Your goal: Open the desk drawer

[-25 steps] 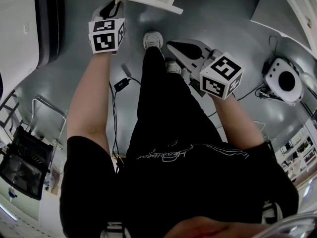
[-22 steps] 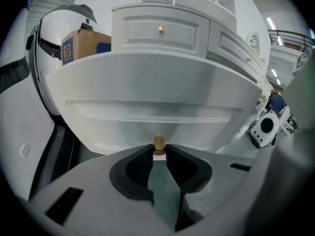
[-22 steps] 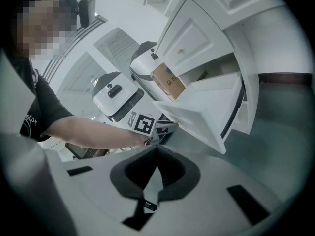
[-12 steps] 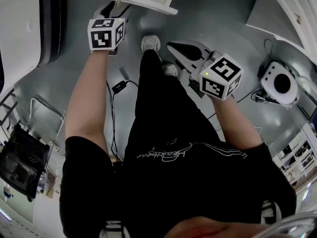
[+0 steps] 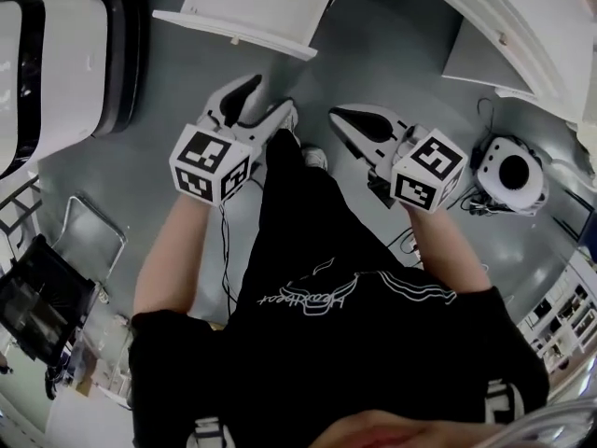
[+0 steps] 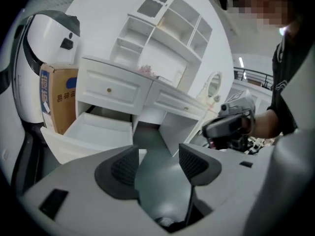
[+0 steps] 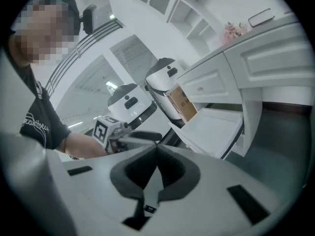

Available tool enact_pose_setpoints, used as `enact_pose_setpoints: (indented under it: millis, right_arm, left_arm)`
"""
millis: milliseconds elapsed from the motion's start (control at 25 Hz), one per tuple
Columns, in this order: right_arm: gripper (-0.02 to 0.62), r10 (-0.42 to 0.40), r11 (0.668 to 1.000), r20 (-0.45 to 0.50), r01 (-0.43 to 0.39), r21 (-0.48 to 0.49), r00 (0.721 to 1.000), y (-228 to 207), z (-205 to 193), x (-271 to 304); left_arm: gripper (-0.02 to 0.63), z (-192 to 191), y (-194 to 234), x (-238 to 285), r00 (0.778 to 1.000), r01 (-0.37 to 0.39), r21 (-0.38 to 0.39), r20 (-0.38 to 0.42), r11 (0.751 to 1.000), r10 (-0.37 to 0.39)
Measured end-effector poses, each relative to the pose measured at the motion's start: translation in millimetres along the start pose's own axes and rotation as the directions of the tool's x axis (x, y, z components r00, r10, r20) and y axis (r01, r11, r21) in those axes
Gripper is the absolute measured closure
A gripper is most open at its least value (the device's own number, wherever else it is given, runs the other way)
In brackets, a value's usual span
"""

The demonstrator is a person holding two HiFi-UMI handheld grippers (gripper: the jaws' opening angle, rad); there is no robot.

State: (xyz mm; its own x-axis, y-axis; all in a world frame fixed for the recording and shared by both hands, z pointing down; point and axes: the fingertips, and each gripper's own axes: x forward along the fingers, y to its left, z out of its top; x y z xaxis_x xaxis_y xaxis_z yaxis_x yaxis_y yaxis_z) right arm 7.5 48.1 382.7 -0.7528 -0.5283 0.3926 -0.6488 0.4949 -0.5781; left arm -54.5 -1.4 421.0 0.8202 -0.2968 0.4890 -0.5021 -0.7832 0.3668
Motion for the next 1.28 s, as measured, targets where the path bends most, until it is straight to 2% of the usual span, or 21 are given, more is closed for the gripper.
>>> enact_pose_setpoints:
  millis: [120, 200, 240, 320, 440, 600, 720, 840, 920, 1040, 1280]
  right_arm:
    - [0.591, 0.019, 1.0, 0.015, -0.019, -0.011, 1.0, 27, 27, -28]
    - [0.591, 0.041, 0.999, 0.042, -0.04, -0.036, 0.998, 48, 54, -47]
    - [0.589, 0.056, 0.997, 0.064, -0.053, -0.049, 0.996, 58, 71, -56]
    - [0.59, 0.083, 0.994, 0.114, -0.074, -0.08, 0.99, 81, 108, -79]
    - [0.59, 0.102, 0.985, 0.172, -0.075, -0.157, 0.98, 123, 156, -118]
    - [0.589, 0.145, 0.958, 0.237, -0.077, -0.275, 0.961, 181, 201, -158]
    - [0.589, 0.139, 0.921, 0.263, -0.027, -0.388, 0.955, 210, 218, -184]
    - [0.591, 0.144, 0.889, 0.298, 0.009, -0.458, 0.944, 234, 235, -202]
    - [0.591, 0.152, 0.883, 0.336, 0.026, -0.469, 0.929, 246, 248, -212]
    - [0.591, 0.172, 0.892, 0.392, 0.026, -0.452, 0.904, 259, 259, -220]
    - [0.591, 0.187, 0.869, 0.363, 0.02, -0.495, 0.913, 280, 250, -218]
  left_arm:
    - [0.362, 27, -55, -39, 0.996, 0.079, -0.095, 0.042, 0.992, -0.076]
    - [0.367, 47, -80, -61, 0.994, 0.105, -0.156, 0.044, 0.982, -0.1]
    - [0.38, 61, -91, -72, 0.992, 0.117, -0.173, 0.055, 0.978, -0.109]
    - [0.458, 96, -114, -93, 0.987, 0.138, -0.176, 0.104, 0.975, -0.12]
    - [0.546, 154, -152, -130, 0.972, 0.137, -0.104, 0.206, 0.985, -0.113]
    - [0.592, 217, -196, -174, 0.947, 0.09, 0.04, 0.306, 0.995, -0.098]
    - [0.601, 251, -230, -195, 0.928, 0.069, 0.123, 0.355, 0.99, -0.109]
    - [0.601, 276, -248, -217, 0.92, -0.006, 0.217, 0.384, 0.976, -0.08]
    - [0.601, 289, -254, -228, 0.906, -0.027, 0.229, 0.417, 0.973, -0.073]
    - [0.601, 297, -258, -237, 0.892, -0.033, 0.201, 0.447, 0.979, -0.062]
    - [0.601, 297, -272, -251, 0.885, -0.031, 0.225, 0.46, 0.974, -0.078]
